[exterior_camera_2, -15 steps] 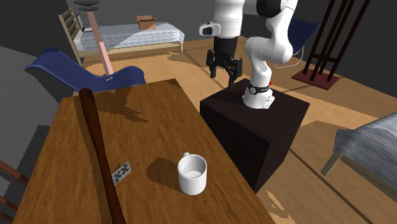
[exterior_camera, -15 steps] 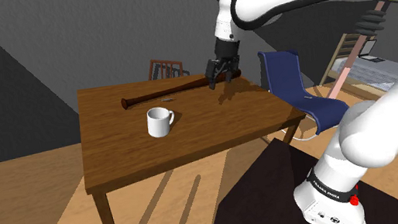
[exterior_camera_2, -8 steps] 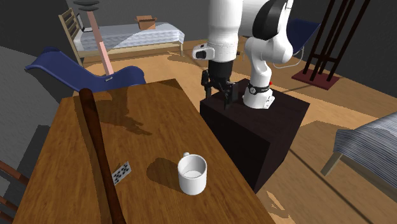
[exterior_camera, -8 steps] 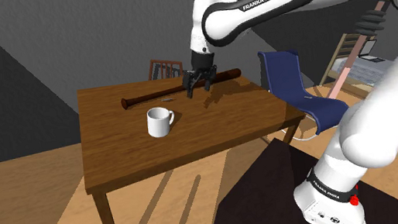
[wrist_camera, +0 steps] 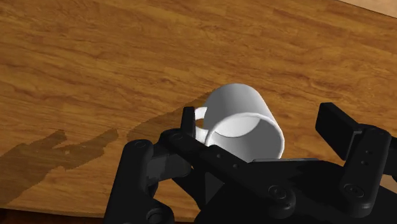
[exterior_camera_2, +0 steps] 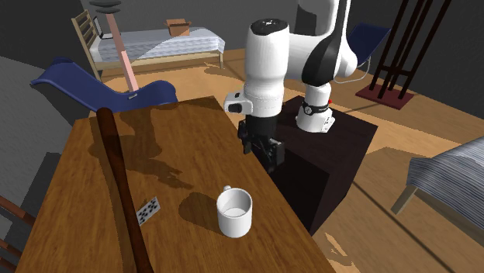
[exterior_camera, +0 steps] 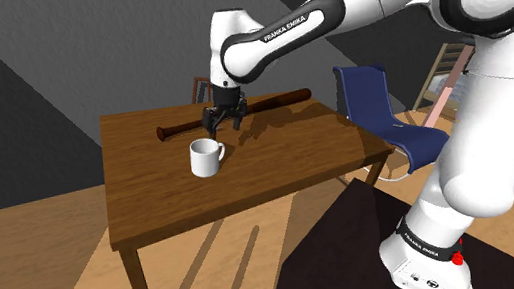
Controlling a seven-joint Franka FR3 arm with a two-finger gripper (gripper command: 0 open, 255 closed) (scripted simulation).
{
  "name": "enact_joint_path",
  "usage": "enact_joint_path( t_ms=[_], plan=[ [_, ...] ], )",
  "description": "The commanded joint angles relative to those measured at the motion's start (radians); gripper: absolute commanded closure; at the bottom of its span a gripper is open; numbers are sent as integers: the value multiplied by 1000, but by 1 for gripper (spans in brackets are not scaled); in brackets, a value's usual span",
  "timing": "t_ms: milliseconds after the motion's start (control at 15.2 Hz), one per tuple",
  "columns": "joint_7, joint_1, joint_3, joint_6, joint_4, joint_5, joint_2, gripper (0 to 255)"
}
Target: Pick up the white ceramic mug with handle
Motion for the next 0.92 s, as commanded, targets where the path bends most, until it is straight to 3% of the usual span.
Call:
enact_joint_path(
  t_ms=[0, 528, 858],
  plan=[
    [15, 8, -2, 7, 72, -17, 79, 0],
    [76, 72, -15, -16, 413, -72, 400, 0],
    [80, 75, -20, 33, 400, -79, 435, 0]
  ],
)
